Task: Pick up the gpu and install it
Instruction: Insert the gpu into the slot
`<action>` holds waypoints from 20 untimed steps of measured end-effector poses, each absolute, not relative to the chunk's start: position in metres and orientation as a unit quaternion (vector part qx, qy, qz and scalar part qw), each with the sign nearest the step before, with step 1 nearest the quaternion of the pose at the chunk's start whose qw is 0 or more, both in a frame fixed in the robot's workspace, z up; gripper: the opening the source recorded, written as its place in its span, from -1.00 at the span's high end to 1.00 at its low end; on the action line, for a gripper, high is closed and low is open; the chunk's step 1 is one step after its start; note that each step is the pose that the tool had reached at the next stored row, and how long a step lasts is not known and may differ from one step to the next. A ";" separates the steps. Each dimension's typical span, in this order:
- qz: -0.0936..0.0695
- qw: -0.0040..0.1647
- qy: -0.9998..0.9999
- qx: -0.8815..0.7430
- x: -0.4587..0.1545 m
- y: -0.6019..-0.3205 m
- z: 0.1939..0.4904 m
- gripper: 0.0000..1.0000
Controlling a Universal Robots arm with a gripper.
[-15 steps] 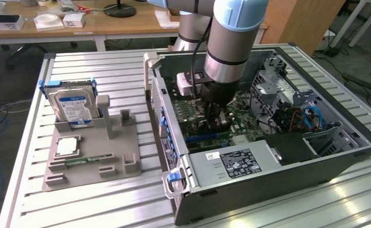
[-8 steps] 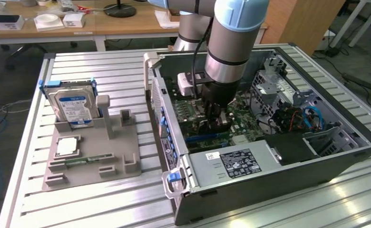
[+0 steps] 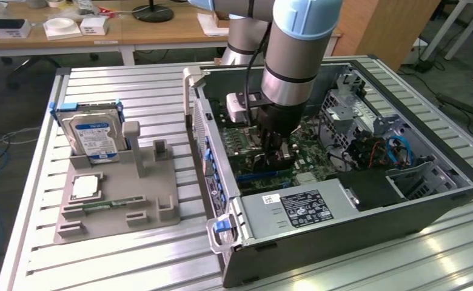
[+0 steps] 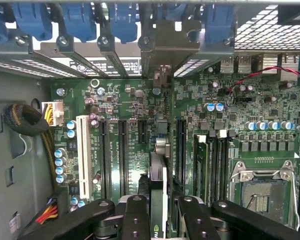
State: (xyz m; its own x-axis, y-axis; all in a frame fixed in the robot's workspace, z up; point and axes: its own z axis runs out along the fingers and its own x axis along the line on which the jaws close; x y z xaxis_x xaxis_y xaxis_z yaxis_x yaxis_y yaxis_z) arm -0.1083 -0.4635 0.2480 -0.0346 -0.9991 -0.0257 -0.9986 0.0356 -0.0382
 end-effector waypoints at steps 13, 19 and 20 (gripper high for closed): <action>-0.005 0.022 0.719 -0.695 -0.108 -0.461 0.248 0.47; -0.005 0.022 0.719 -0.695 -0.108 -0.461 0.244 0.47; -0.005 0.022 0.718 -0.695 -0.108 -0.461 0.244 0.47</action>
State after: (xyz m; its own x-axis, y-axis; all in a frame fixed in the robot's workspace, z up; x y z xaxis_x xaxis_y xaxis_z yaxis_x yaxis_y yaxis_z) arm -0.1083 -0.4612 0.2438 -0.0323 -0.9992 -0.0242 -0.9987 0.0332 -0.0383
